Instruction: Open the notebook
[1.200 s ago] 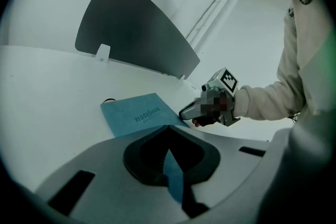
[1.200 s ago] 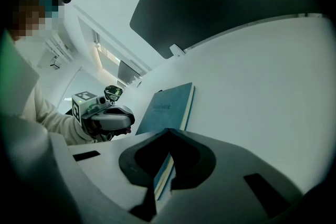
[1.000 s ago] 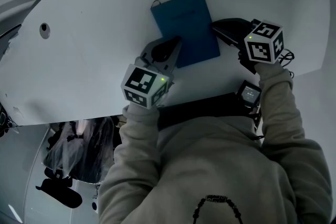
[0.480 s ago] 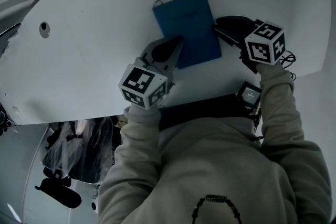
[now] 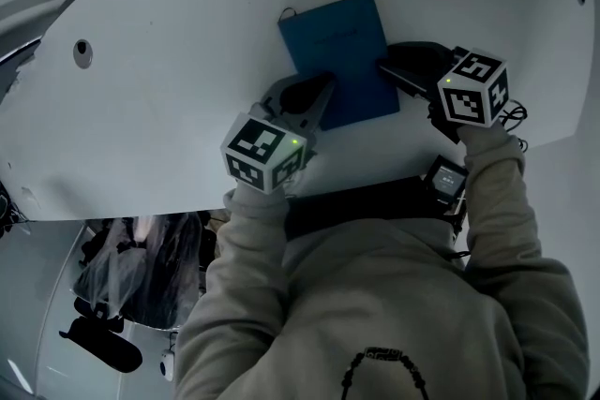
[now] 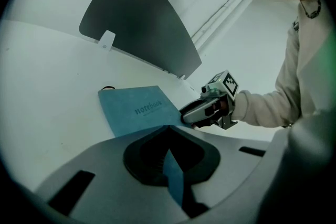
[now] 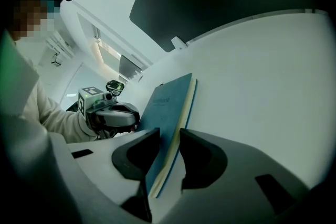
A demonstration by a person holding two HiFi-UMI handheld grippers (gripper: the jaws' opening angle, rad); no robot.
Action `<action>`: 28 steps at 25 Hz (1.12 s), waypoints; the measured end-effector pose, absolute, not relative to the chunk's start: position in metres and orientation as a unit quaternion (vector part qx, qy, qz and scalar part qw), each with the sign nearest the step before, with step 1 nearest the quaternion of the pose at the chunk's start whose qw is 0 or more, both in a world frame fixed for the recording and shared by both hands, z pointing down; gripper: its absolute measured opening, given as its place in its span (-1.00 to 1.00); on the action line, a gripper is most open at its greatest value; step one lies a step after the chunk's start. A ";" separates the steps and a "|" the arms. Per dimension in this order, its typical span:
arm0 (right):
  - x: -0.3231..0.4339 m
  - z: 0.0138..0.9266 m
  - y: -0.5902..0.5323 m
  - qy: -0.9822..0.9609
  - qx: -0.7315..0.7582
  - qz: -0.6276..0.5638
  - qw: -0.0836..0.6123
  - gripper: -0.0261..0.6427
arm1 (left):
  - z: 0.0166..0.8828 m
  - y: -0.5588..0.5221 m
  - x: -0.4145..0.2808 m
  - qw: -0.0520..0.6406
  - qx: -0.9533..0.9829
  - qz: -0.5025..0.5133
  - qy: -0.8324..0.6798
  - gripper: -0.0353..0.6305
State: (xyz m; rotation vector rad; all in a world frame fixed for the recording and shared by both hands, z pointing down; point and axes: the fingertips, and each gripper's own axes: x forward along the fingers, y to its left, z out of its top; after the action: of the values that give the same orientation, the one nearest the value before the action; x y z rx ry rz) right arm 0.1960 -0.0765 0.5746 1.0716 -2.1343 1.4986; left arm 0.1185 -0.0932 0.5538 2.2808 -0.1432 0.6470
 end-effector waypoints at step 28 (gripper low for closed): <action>0.040 0.452 -0.099 -0.848 0.215 0.478 0.073 -0.57 | 0.524 -0.094 0.028 0.456 0.880 0.084 -0.103 -0.89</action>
State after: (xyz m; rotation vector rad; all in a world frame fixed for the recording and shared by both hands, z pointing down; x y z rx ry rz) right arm 0.0397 -0.0991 0.4523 0.6469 -2.5480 1.4363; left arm 0.0281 -0.0936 0.5236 2.1695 -0.2534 0.2063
